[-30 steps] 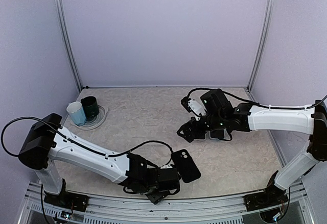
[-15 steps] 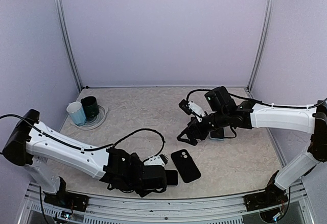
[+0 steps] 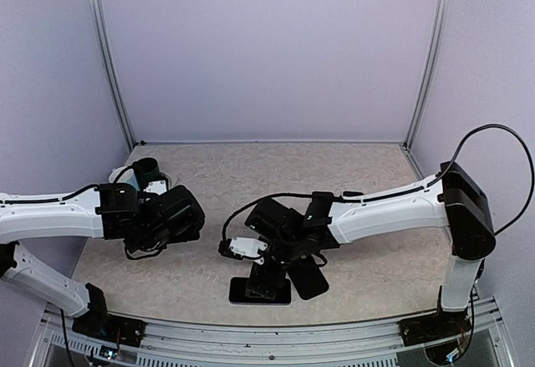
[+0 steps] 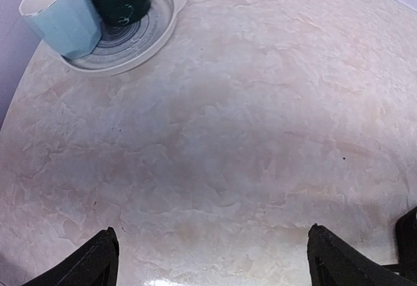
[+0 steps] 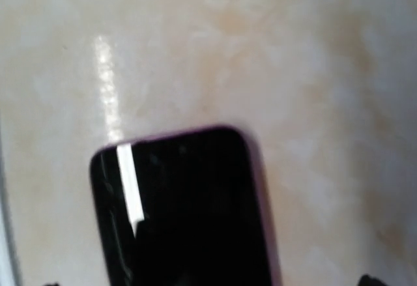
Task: Put the phone into the phone case
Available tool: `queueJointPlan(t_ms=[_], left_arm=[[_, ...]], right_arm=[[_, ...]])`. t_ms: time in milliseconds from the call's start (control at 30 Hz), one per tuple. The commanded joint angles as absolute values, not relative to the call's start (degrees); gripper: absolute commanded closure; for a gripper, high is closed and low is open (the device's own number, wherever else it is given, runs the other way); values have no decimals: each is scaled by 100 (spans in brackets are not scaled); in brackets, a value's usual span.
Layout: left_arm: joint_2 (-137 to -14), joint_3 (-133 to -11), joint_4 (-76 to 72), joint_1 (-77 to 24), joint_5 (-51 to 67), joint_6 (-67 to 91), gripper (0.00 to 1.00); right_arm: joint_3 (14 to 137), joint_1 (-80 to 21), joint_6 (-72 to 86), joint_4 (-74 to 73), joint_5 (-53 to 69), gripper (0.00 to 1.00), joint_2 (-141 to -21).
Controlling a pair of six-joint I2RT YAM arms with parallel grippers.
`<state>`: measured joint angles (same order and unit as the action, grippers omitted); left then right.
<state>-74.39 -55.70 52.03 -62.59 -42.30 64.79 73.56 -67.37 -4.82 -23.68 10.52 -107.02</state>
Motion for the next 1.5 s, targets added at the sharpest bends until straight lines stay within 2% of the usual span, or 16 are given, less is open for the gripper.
queueJointPlan(t_ms=[0,267,533,667,933,1033,1167,1267,1467], left_arm=[[-7039,-5235,4553,-5812,-3935,6456,1],[-7292,-5242,4304,-5506,-3975,5901,1],[-7649,-5160,4177,-5493,-3876,5758,1],[-7675,-5146,4128,-5484,-3858,5721,1],[-7547,-4992,4112,-5389,-3867,5695,1],[-7485,-4939,4106,-5372,-3867,5689,1],[-7453,-4899,4104,-5370,-3874,5716,1],[-7445,-4878,4112,-5369,-3897,5738,1],[-7477,-4889,4087,-5361,-3901,5688,1]], right_arm=[[8253,-7064,-615,-3591,4,1,-11444],[9131,-7166,-492,-4396,-10,1,-12206],[9520,-7295,-560,-4961,648,1,-12660],[9797,-7297,-566,-5226,474,1,-12910],[10121,-7329,-363,-5488,-130,26,-13066],[10204,-7358,-360,-5474,-131,43,-13028],[10255,-7435,-338,-5248,-88,55,-12883],[10060,-7436,-222,-4797,-14,61,-12530],[9340,-7428,-16,-3670,155,63,-11707]])
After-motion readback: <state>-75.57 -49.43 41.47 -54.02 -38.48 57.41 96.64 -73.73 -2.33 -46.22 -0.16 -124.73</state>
